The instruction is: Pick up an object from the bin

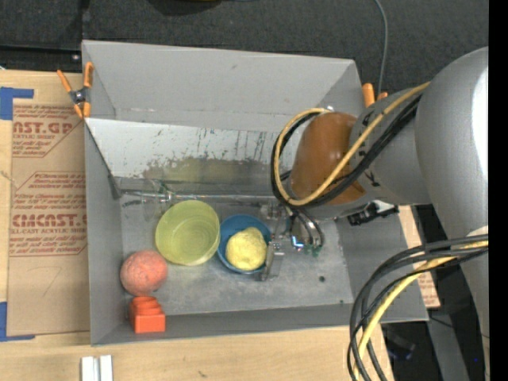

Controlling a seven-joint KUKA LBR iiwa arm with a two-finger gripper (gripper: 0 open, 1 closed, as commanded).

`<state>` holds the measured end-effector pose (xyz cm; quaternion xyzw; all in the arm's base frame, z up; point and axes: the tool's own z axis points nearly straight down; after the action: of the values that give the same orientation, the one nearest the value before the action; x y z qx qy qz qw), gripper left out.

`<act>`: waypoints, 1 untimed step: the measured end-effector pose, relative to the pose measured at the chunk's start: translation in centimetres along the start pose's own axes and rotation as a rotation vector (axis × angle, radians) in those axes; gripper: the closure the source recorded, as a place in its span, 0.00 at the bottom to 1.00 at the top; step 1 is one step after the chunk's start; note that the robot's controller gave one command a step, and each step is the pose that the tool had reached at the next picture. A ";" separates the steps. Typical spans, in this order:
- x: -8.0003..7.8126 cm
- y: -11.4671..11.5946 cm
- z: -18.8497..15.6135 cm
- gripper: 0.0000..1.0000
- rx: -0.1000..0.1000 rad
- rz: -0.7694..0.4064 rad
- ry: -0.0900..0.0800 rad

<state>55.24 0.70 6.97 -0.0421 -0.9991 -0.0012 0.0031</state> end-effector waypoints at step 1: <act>0.8 -1.0 -6.8 0.00 0.002 0.117 -0.010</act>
Offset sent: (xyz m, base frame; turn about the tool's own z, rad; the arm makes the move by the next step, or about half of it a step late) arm -0.0412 0.0628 0.0303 -0.0813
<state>54.40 -0.24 13.77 -0.1005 -0.9949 0.0000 -0.0015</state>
